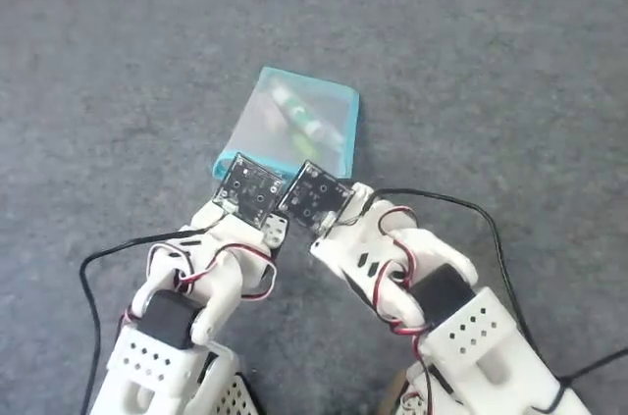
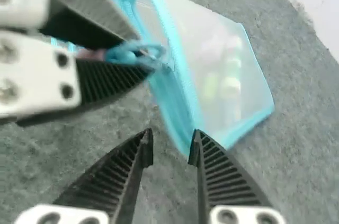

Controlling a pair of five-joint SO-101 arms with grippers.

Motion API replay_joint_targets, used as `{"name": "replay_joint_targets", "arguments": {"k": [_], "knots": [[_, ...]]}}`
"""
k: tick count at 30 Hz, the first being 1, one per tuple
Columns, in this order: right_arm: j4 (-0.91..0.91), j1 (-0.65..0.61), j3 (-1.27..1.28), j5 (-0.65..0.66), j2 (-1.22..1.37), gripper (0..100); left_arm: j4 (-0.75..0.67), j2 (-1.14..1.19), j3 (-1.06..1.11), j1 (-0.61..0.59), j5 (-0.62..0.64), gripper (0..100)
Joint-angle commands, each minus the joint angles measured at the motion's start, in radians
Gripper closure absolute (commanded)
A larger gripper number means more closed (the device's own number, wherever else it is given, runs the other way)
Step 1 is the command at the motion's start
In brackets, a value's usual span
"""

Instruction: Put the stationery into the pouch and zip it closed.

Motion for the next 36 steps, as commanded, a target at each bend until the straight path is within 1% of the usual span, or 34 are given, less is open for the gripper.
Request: {"name": "replay_joint_targets", "arguments": {"k": [1, 6, 10, 17, 22, 34, 36], "knots": [[-0.001, 0.064, -0.006, -0.015, -0.03, 83.6, -0.003, 0.0, -0.068, -0.057, -0.003, 99], [0.019, 0.079, -0.006, -0.014, 0.008, 71.9, -0.021, 0.003, -0.064, -0.112, 0.026, 99], [-0.01, 0.076, -0.009, -0.008, 0.079, 67.7, -0.02, 0.003, -0.064, -0.112, 0.028, 99], [-0.125, -0.002, -0.012, 0.044, 0.228, 66.6, -0.02, 0.003, -0.056, -0.114, 0.026, 99], [-0.165, 0.01, -0.084, 0.043, 0.363, 66.4, -0.025, 0.003, -0.047, -0.114, 0.028, 99], [-0.168, 0.013, -0.325, 0.037, 0.604, 66.7, -0.021, 0.003, -0.044, -0.114, 0.026, 99], [-0.168, 0.015, -0.356, 0.037, 0.644, 68.8, -0.02, 0.003, -0.042, -0.109, 0.026, 99]]}}
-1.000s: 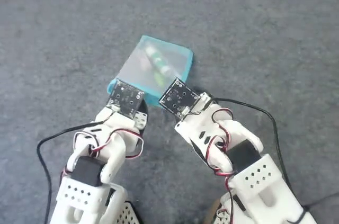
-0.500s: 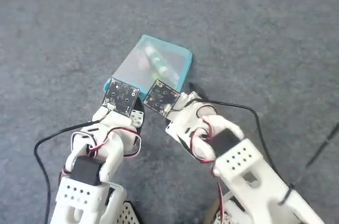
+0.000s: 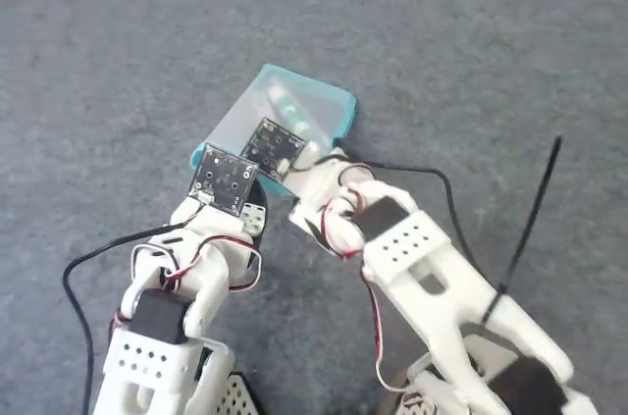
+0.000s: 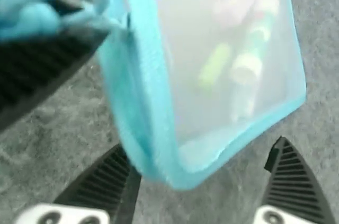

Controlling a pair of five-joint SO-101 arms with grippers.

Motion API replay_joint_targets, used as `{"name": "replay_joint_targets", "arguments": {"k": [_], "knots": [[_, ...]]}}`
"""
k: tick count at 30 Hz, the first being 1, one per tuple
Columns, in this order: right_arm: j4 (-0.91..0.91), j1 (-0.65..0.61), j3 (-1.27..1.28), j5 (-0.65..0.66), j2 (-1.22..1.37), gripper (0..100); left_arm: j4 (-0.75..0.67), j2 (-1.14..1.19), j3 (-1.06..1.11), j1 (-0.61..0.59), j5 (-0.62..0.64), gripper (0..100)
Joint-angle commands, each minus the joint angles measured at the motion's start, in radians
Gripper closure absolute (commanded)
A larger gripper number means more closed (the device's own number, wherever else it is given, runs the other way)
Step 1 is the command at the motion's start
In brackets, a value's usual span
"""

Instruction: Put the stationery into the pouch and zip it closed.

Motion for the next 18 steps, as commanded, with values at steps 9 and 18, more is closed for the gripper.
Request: {"name": "replay_joint_targets", "arguments": {"k": [9, 18], "knots": [[-0.013, 0.047, -0.213, -0.012, 0.197, 97.9, -0.026, 0.0, -0.03, -0.005, 0.011, 99], [0.159, 0.136, -0.201, 0.011, 0.11, 99.1, -0.198, 0.002, 0.061, -0.15, 0.009, 99]]}}
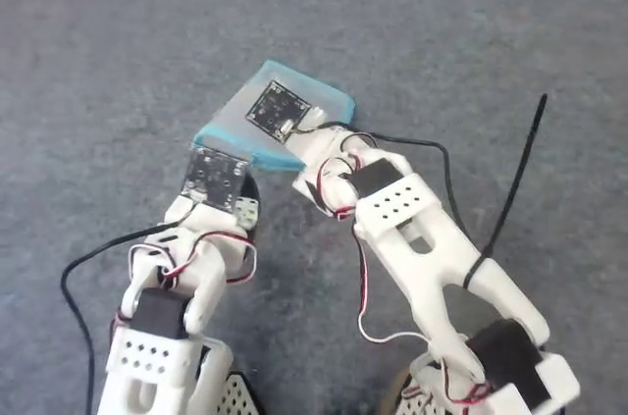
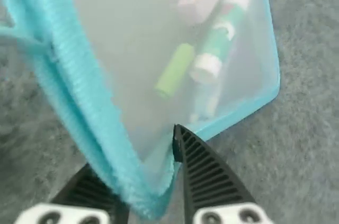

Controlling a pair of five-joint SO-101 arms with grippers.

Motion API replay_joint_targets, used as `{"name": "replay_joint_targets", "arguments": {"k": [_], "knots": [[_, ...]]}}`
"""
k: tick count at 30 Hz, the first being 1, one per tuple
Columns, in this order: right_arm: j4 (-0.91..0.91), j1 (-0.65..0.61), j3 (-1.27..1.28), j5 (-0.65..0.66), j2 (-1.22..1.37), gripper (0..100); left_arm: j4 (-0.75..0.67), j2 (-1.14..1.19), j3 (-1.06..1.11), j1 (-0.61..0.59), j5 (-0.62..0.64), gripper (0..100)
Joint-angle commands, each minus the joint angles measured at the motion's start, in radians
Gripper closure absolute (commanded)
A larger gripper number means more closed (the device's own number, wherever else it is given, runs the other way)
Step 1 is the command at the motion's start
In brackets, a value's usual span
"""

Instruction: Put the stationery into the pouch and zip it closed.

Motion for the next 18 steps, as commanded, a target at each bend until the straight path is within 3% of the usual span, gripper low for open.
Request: {"name": "replay_joint_targets", "arguments": {"k": [1, 9, 18], "knots": [[0.108, 0.039, 0.002, 0.009, -0.124, 99.1, -0.089, 0.003, 0.004, -0.08, 0.012, 99], [0.176, 0.035, 0.186, 0.018, -0.49, 99.1, -0.14, 0.003, 0.024, -0.13, 0.012, 99], [0.24, 0.038, 0.269, 0.044, -0.599, 99.1, -0.14, 0.003, 0.024, -0.16, 0.02, 99]]}}
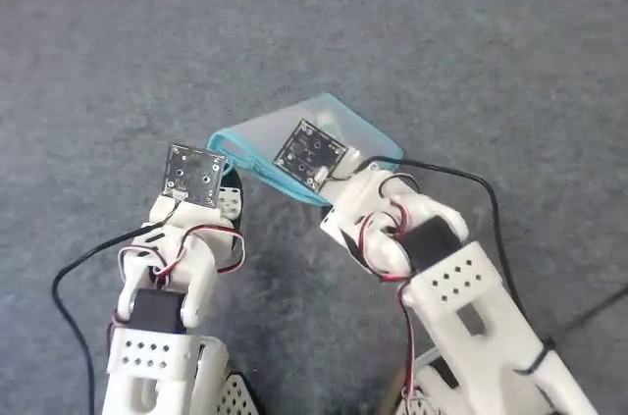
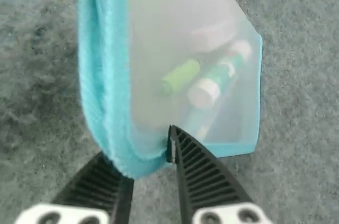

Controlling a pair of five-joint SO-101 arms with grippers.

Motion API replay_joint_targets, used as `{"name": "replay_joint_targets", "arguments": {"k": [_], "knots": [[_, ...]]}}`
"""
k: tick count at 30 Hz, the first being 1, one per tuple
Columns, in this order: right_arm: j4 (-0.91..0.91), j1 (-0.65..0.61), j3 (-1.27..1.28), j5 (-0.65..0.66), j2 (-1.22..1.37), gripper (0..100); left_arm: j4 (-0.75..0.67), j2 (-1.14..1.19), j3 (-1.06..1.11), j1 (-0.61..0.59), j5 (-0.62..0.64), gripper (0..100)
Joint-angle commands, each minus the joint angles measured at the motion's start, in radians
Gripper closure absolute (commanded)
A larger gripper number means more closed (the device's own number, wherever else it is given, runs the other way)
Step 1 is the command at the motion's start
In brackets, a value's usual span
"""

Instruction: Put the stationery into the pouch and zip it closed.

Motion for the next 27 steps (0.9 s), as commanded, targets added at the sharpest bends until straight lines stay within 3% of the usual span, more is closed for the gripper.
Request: {"name": "replay_joint_targets", "arguments": {"k": [1, 13, 20, 27], "knots": [[0.035, 0.039, 0.011, 0.021, -0.053, 99.1, -0.037, 0.003, -0.022, -0.087, 0.031, 99], [0.028, 0.036, 0.02, 0.028, -0.044, 99.1, -0.035, 0.0, -0.064, -0.262, 0.242, 99], [0.025, 0.004, 0.023, -0.023, -0.042, 98.5, 0.031, -0.003, -0.064, -0.029, 0.167, 99], [-0.157, -0.074, 0.166, -0.114, -0.053, 79.0, 0.091, -0.003, -0.096, 0.127, 0.106, 99]]}}
